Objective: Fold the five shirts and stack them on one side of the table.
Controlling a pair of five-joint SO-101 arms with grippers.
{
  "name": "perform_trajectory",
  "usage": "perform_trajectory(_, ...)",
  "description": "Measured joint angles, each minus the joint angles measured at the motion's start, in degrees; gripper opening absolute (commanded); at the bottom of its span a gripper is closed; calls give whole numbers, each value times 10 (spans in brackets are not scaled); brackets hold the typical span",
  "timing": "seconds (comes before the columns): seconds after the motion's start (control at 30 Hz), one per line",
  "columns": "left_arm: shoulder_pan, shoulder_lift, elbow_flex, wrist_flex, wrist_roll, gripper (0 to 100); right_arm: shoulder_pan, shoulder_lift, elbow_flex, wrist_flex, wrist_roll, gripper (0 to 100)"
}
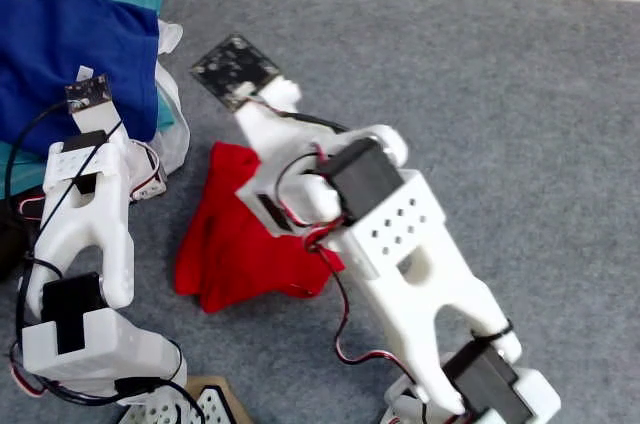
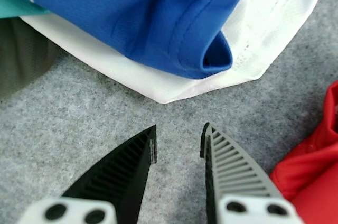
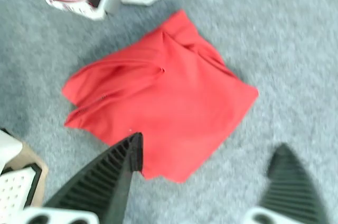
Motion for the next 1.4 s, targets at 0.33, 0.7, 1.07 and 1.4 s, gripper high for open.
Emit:
perform_trajectory(0.33, 26, -1, -9, 24, 24, 157, 10, -94, 247, -64, 0, 6)
perform_trajectory(0.7, 178, -145, -27, 156, 25, 158, 47, -189, 593, -358, 0, 6)
perform_trajectory(1.07, 309, -178, -2, 226, 25, 56, 48, -182, 606, -387, 0, 6)
perform_trajectory(1.4, 297, -69, 11, 115, 25, 17, 62, -182, 606, -387, 0, 6)
